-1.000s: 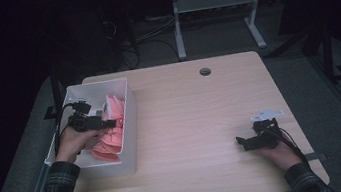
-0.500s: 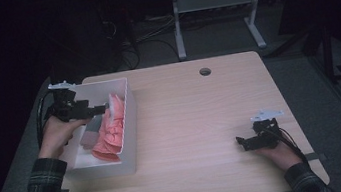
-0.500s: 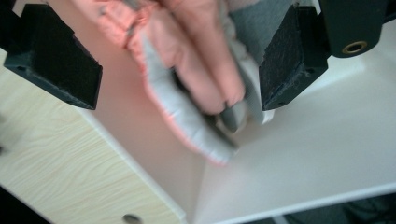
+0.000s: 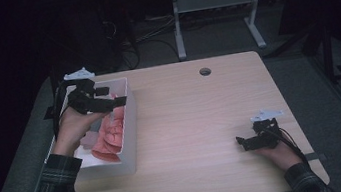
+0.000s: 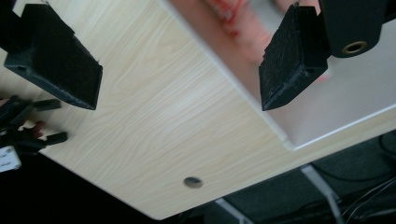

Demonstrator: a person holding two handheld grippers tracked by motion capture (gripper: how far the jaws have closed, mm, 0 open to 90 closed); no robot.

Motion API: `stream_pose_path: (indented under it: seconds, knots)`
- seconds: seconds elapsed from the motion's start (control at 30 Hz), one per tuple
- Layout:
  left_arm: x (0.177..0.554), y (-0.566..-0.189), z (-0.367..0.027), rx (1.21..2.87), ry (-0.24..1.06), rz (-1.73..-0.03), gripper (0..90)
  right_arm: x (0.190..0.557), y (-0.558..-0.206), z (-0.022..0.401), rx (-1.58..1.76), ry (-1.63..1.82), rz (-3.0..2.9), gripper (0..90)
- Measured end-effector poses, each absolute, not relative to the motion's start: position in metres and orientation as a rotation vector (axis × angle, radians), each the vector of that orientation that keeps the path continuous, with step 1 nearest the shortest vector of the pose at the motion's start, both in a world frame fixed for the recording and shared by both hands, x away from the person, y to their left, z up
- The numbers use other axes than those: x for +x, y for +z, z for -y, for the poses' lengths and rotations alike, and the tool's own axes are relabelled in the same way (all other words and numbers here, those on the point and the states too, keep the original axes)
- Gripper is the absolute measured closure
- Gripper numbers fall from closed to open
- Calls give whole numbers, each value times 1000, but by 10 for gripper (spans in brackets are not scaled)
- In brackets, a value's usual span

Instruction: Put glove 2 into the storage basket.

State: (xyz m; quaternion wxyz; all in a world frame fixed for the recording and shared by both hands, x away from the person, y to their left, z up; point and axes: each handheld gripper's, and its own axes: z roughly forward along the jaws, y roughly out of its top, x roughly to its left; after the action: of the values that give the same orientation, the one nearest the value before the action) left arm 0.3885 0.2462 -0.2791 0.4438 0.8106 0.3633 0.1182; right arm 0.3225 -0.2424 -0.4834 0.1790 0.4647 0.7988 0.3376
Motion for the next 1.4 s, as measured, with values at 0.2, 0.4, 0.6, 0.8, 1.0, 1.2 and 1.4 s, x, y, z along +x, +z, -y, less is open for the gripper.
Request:
stream_pose_path:
  seconds: [0.2,0.4,0.6,0.8,1.0,1.2,1.4]
  knots:
    - [382,-275,-210,2024,299,-832,133,322,-483,242,1314,955,-2259,26]
    - [373,-285,-172,2035,260,-767,133,322,-483,242,1315,954,-2259,26]
    - [363,-304,-139,2079,248,-713,133,322,-483,243,1314,953,-2259,26]
    - [351,-331,-113,2100,260,-694,134,322,-483,243,1314,953,-2260,26]
    - [342,-366,-94,2133,244,-665,134,322,-483,243,1313,953,-2260,26]
    - [337,-401,-85,2191,219,-641,134,322,-483,243,1312,953,-2259,26]
    - [334,-434,-80,2229,194,-627,135,322,-483,243,1312,953,-2260,26]
